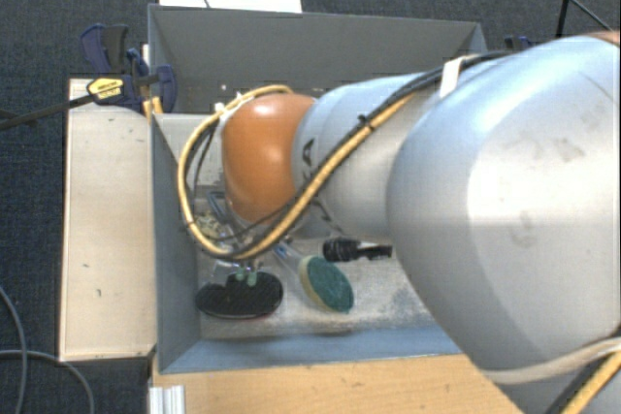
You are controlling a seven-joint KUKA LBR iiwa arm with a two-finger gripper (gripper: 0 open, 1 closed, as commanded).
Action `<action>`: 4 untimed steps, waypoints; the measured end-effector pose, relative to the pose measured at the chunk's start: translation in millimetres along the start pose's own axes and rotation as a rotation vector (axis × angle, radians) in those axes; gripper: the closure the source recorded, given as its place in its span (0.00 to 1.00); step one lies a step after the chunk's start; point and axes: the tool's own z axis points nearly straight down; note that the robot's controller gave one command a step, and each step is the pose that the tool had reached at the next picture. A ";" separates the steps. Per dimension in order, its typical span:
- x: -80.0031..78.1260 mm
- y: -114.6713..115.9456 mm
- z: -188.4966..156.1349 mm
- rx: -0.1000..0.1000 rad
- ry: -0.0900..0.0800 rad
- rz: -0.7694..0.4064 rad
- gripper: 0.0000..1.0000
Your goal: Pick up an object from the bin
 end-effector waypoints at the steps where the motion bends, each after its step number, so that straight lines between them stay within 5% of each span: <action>1: -1.3 -0.8 -1.4 -0.001 -0.002 0.004 0.00; 2: 4.6 -92.4 38.3 0.002 -0.001 -0.369 0.00; 3: 5.3 -90.7 38.0 0.000 -0.001 -0.364 1.00; 4: -7.7 -32.6 -101.0 -0.007 -0.011 -0.337 1.00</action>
Offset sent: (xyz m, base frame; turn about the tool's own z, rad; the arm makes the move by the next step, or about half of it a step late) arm 0.0000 0.0000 0.0000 0.0000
